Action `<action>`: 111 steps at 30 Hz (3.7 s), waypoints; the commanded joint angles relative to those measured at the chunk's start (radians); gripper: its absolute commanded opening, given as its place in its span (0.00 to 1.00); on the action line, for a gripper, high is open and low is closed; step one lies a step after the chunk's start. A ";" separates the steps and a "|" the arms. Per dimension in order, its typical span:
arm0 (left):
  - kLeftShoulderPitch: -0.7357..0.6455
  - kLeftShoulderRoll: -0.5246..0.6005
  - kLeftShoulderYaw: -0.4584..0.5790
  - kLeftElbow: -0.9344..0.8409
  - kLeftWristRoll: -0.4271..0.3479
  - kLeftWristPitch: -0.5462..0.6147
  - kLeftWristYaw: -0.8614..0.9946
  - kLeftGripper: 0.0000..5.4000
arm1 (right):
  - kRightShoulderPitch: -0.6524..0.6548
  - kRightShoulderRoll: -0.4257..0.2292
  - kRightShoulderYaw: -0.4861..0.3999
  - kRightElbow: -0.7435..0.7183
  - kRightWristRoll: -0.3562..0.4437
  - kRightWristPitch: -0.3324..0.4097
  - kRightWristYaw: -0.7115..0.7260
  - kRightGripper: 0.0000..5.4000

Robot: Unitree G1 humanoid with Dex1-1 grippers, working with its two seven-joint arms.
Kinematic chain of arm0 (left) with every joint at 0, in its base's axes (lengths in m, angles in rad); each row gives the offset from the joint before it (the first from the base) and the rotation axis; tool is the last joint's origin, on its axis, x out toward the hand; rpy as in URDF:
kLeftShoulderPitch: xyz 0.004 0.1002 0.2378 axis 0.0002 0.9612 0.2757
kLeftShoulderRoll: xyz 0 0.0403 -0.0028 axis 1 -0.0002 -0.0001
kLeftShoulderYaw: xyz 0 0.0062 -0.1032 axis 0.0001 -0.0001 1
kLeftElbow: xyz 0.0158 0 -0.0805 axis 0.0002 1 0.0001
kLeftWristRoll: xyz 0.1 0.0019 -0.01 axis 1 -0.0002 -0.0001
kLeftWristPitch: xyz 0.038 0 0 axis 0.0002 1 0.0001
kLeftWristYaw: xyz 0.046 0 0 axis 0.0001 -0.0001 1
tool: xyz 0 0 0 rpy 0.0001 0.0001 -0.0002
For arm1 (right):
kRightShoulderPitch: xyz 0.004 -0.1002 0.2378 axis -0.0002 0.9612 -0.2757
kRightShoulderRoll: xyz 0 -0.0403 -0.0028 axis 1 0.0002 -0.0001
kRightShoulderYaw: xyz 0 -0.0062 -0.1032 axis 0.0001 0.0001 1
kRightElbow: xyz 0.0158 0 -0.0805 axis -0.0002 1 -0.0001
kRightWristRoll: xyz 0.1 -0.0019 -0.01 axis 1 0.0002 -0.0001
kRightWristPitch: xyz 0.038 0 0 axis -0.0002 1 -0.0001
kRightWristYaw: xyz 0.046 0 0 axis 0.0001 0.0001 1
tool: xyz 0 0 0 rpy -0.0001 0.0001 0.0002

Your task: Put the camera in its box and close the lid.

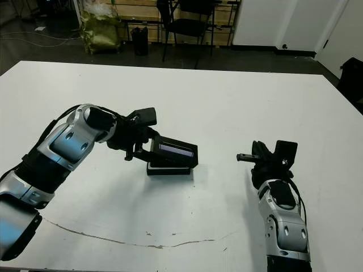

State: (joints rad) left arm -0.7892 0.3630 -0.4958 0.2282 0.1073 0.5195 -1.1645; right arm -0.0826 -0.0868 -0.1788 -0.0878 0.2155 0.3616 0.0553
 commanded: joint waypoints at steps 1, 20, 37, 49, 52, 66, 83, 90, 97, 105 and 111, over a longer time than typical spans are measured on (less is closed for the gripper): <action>0.001 0.017 -0.015 -0.012 0.015 0.023 0.011 0.45 | 0.009 -0.003 -0.011 0.026 0.010 -0.007 0.011 0.00; 0.001 0.004 -0.035 0.048 0.008 0.033 0.028 0.45 | 0.014 0.000 -0.006 0.012 -0.002 -0.006 0.002 0.00; -0.007 0.001 -0.054 0.134 0.018 -0.078 -0.007 0.45 | 0.011 0.008 -0.015 0.020 0.009 -0.002 0.001 0.00; -0.020 -0.005 -0.065 0.151 0.033 -0.084 -0.019 0.45 | 0.011 0.008 -0.016 0.012 0.017 0.013 0.001 0.00; -0.028 -0.002 -0.072 0.142 0.039 -0.043 -0.029 0.45 | 0.010 0.002 -0.015 0.006 0.019 0.022 0.006 0.00; -0.035 0.004 -0.082 0.137 0.046 0.085 -0.020 0.45 | 0.008 0.001 -0.015 0.002 0.021 0.033 0.003 0.00; -0.026 0.022 -0.080 0.147 0.044 0.146 -0.012 0.45 | 0.015 -0.004 0.001 0.000 -0.011 0.018 -0.013 0.00; -0.017 0.033 -0.076 0.168 0.045 0.154 -0.003 0.45 | 0.019 0.010 -0.010 -0.012 0.012 0.011 -0.004 0.00; 0.017 0.062 -0.090 0.178 0.068 0.080 0.010 0.45 | 0.017 -0.003 -0.011 0.003 0.002 0.016 0.001 0.00; 0.105 0.111 -0.088 0.238 0.079 -0.132 0.020 0.70 | 0.011 0.001 -0.024 0.028 0.018 -0.002 0.012 0.00; 0.171 0.150 -0.082 0.197 0.084 -0.106 0.049 0.96 | 0.008 -0.014 -0.014 0.017 0.002 0.025 0.008 0.00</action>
State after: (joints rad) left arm -0.6992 0.4799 -0.5347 0.3979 0.1282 0.3638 -1.1161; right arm -0.0709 -0.0872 -0.1949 -0.0730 0.2226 0.3664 0.0642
